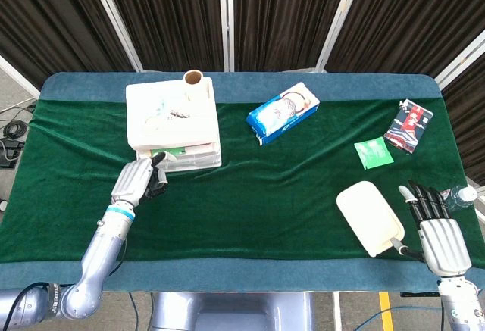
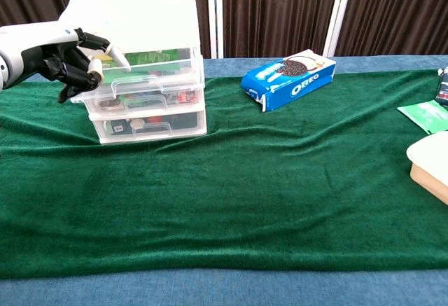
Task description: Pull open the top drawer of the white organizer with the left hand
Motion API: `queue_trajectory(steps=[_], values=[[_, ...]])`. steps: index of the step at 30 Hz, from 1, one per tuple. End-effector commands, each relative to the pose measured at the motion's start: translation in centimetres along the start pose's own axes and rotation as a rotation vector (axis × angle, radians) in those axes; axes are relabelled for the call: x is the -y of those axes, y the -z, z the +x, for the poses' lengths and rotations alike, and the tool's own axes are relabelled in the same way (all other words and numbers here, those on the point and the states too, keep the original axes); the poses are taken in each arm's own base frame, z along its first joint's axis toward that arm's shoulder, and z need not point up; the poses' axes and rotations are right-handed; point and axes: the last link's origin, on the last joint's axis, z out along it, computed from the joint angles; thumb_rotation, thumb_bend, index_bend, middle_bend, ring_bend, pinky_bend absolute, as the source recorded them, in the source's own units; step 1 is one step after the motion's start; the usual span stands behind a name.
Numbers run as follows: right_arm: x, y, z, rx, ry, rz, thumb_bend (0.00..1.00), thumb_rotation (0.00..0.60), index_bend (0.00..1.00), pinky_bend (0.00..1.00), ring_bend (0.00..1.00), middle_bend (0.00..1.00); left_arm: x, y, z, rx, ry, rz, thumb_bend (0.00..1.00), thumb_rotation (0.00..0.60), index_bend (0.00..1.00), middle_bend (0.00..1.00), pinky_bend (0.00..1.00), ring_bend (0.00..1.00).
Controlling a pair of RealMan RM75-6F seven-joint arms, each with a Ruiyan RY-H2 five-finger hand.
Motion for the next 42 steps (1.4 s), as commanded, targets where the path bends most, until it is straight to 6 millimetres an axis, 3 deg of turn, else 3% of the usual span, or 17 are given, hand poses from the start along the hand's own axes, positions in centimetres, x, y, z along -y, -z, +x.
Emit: queue_trajectory(steps=[1, 19, 42], values=[[0.0, 0.0, 0.0, -0.002, -0.001, -0.001, 0.04, 0.6, 0.0, 0.0, 0.0, 0.0, -0.1, 0.2, 0.1, 0.005, 0.0, -0.005, 0.96, 0.6, 0.35, 0.84, 0.73, 0.75], [-0.1, 0.0, 0.1, -0.006, -0.002, -0.003, 0.04, 0.6, 0.0, 0.0, 0.0, 0.0, -0.5, 1.9, -0.2, 0.032, 0.001, -0.046, 0.96, 0.6, 0.49, 0.84, 0.73, 0.75], [0.1, 0.0, 0.1, -0.008, -0.003, 0.003, 0.04, 0.6, 0.0, 0.0, 0.0, 0.0, -0.6, 2.3, -0.3, 0.063, -0.012, -0.06, 0.96, 0.6, 0.51, 0.84, 0.73, 0.75]])
